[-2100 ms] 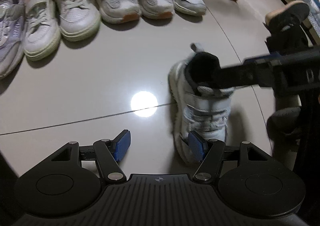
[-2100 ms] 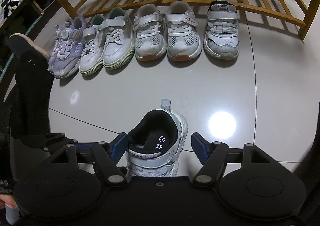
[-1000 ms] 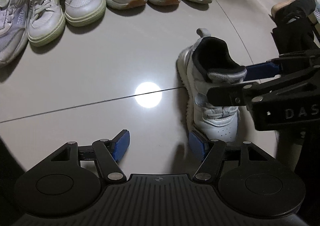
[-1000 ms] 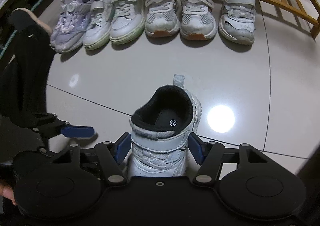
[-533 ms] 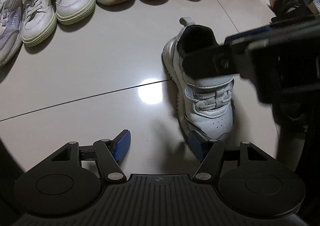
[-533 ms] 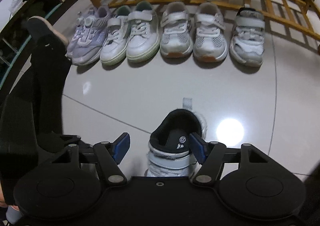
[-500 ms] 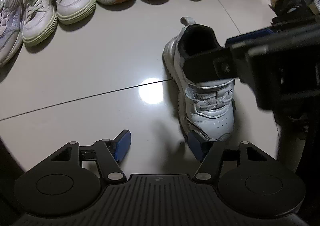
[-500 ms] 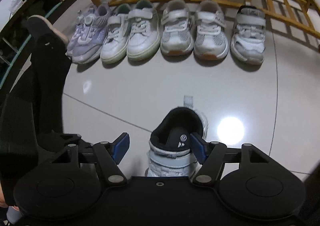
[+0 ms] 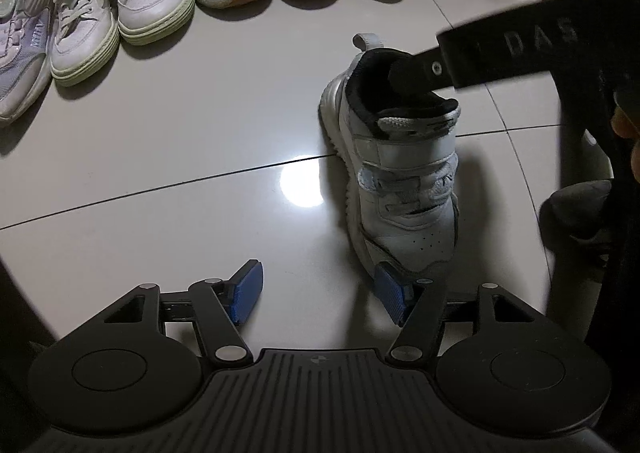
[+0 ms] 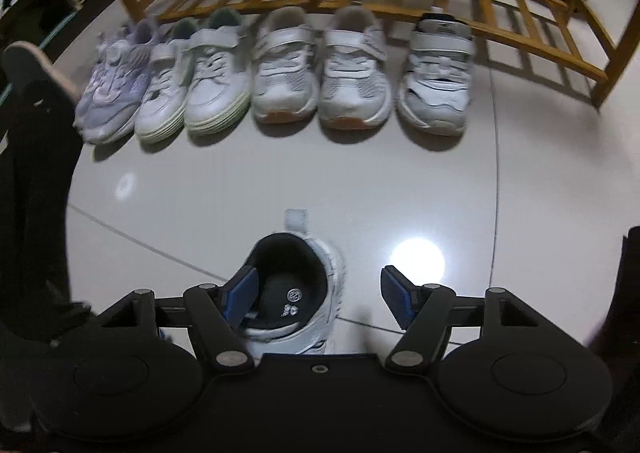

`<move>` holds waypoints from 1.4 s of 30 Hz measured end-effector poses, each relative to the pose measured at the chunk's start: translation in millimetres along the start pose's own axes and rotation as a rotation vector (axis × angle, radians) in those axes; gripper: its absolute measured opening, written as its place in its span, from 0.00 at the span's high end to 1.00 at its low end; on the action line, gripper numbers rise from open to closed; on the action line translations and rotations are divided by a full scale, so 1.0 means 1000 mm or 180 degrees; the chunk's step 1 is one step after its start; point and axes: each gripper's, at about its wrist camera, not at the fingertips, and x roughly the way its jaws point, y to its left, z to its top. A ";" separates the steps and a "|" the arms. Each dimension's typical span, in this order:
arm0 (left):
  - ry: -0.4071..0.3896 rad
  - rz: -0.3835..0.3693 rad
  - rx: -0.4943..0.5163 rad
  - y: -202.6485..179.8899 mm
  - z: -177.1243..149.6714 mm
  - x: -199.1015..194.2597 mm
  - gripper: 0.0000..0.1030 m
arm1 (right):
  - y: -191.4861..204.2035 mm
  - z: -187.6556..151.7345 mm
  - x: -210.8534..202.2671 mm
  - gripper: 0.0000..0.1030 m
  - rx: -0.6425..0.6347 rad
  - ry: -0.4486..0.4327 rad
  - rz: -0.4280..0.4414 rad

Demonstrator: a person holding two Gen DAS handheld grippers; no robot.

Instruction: Organize scattered shoes

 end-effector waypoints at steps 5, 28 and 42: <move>0.0005 0.0057 0.0059 -0.005 0.000 0.001 0.38 | -0.009 0.000 0.012 0.31 -0.0054 0.0173 -0.0144; 0.0062 -0.0105 -0.0313 0.002 0.001 -0.006 0.36 | -0.005 -0.017 -0.006 0.26 -0.0819 0.0510 -0.0513; -0.0119 -0.0105 -0.0461 0.021 0.011 -0.008 0.38 | 0.003 -0.028 0.002 0.30 -0.0764 0.0859 0.0232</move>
